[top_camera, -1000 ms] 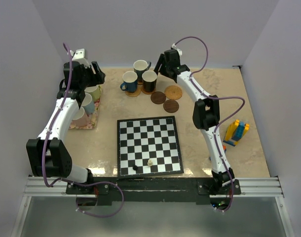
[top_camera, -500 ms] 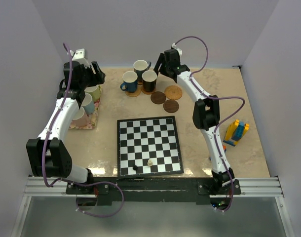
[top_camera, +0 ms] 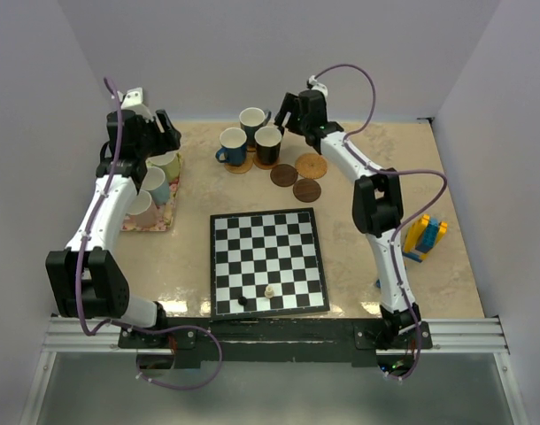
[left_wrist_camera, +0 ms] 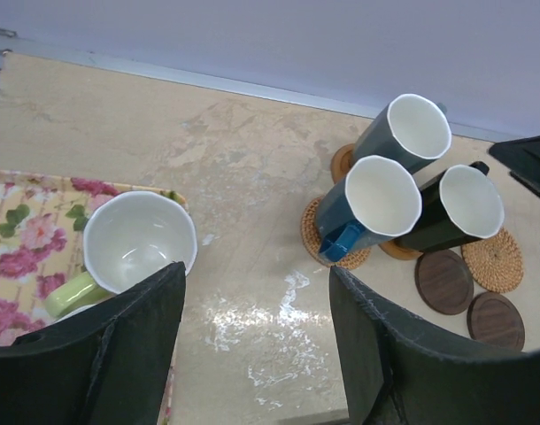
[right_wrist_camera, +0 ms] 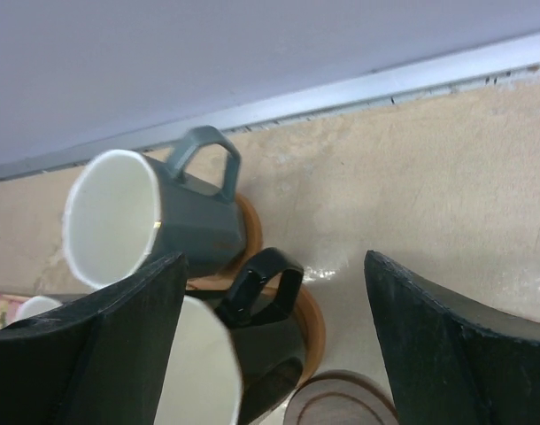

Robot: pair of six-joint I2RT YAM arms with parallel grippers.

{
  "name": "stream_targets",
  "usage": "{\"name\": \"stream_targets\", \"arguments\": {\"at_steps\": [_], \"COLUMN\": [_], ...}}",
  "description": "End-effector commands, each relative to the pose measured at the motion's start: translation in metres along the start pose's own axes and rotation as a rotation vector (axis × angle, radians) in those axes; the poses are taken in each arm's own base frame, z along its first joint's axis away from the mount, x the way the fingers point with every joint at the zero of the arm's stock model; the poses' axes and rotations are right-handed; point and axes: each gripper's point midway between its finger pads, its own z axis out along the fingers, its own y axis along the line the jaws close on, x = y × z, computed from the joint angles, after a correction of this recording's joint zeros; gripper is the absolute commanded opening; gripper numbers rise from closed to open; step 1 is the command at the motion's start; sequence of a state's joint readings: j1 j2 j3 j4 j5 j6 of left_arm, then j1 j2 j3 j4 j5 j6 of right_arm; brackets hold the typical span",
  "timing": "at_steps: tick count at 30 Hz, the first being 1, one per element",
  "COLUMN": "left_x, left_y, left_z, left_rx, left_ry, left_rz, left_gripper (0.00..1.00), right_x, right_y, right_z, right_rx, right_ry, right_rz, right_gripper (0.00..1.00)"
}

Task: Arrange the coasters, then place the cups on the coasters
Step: Pick up the cup from the tray.

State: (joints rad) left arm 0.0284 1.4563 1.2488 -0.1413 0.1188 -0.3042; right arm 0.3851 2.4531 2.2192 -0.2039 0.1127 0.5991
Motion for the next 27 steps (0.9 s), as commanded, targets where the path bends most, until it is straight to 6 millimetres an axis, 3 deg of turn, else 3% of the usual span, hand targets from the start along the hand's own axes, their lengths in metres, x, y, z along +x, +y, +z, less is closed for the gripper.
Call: {"name": "stream_targets", "arguments": {"at_steps": [1, 4, 8, 10, 14, 17, 19, 23, 27], "left_x": [-0.037, -0.016, 0.024, 0.035, 0.035, 0.026, 0.032, 0.037, 0.031], "left_y": [0.019, 0.048, 0.099, 0.113, 0.124, 0.127, 0.135, 0.135, 0.123], "left_z": [-0.026, -0.036, -0.047, -0.049, -0.04, -0.022, -0.006, 0.018, 0.041], "left_rx": [-0.07, -0.139, -0.26, -0.275, -0.297, -0.269, -0.273, -0.229, -0.171], "left_ry": [-0.076, -0.01, 0.157, 0.189, 0.187, 0.159, 0.178, 0.2, 0.193], "left_rz": [-0.06, -0.124, -0.235, -0.286, -0.29, -0.272, -0.278, -0.287, -0.206], "left_gripper": [0.7, 0.7, 0.7, 0.7, 0.69, 0.69, 0.69, 0.67, 0.67], "right_x": [-0.125, -0.144, -0.149, -0.15, -0.151, -0.156, -0.16, -0.172, -0.176], "right_y": [0.066, 0.073, 0.075, 0.075, 0.064, 0.051, 0.041, 0.025, 0.006], "right_z": [-0.075, -0.097, -0.113, -0.12, -0.136, -0.149, -0.154, -0.162, -0.164], "right_rx": [-0.182, -0.208, -0.223, -0.224, -0.191, -0.144, -0.115, -0.083, -0.048], "right_ry": [-0.33, -0.389, -0.397, -0.384, -0.369, -0.383, -0.383, -0.396, -0.376], "right_rz": [-0.026, -0.051, -0.096, -0.119, -0.196, -0.249, -0.269, -0.292, -0.324], "right_gripper": [0.86, 0.85, 0.84, 0.84, 0.83, 0.82, 0.82, 0.81, 0.8]}}
